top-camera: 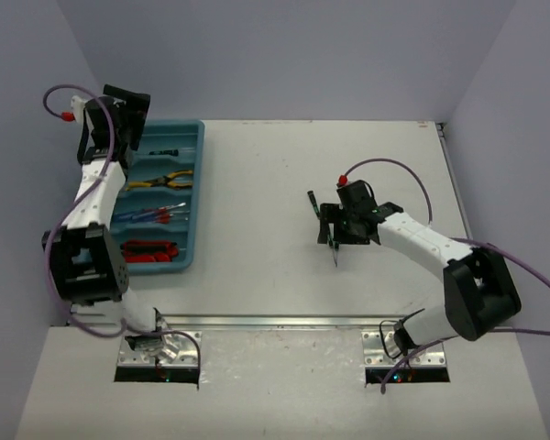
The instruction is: Sort the tools into containers
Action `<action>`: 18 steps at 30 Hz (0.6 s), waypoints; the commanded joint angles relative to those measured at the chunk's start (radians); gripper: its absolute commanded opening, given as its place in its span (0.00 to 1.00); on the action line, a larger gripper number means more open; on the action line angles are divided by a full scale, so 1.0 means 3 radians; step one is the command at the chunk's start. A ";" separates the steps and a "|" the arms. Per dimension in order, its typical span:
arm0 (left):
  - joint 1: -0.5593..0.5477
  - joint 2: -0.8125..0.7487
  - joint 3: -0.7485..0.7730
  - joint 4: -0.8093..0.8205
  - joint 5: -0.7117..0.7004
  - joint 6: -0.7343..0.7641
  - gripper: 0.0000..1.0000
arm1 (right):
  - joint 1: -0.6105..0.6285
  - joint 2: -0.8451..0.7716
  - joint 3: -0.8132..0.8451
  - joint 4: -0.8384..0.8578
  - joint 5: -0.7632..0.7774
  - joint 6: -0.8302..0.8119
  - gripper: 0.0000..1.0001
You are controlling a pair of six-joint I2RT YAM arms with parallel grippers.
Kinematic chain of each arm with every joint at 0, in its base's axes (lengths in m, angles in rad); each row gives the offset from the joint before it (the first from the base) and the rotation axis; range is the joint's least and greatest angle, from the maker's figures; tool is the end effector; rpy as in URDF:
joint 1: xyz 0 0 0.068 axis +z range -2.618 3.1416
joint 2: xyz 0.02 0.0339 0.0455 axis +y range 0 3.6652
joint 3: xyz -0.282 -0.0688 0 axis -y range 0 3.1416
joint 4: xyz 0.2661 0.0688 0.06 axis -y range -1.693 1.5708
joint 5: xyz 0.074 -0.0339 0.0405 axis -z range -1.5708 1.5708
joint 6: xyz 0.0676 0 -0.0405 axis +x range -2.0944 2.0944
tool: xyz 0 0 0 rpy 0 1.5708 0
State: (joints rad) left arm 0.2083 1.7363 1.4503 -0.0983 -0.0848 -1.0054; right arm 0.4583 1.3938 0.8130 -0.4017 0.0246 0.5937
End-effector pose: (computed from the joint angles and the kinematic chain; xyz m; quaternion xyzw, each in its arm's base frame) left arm 0.4584 0.1027 0.3211 -0.4919 0.6670 -0.1844 0.5284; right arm 0.2736 0.1331 0.1775 0.0683 0.9545 0.1354 0.2566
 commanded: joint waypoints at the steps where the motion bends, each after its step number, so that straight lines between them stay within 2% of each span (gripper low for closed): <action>1: -0.0184 -0.1225 -0.0961 0.0702 0.0819 0.0015 1.00 | -0.0017 0.0339 0.0399 -0.0121 0.0564 0.0063 0.73; 3: -0.0413 -0.1705 -0.1434 0.0845 0.0872 0.0103 1.00 | -0.0065 0.0493 0.0502 -0.0152 0.0661 0.0023 0.59; 7: -0.0784 -0.2432 -0.2139 0.0817 0.0828 0.0367 1.00 | -0.0243 0.0760 0.0591 -0.0145 0.0531 -0.0039 0.47; 12: -0.0827 -0.2829 -0.2478 0.0428 0.1169 0.0657 1.00 | -0.0359 0.1068 0.0653 -0.0034 0.0396 -0.0132 0.40; 18: -0.0827 -0.3094 -0.2454 0.0008 0.1285 0.0932 1.00 | -0.0394 0.1320 0.0755 0.0022 0.0347 -0.0137 0.36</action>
State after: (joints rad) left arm -0.0437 0.8764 0.6876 -0.0541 0.2531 -0.8171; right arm 0.3424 1.7714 0.9942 -0.4302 0.1399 0.5633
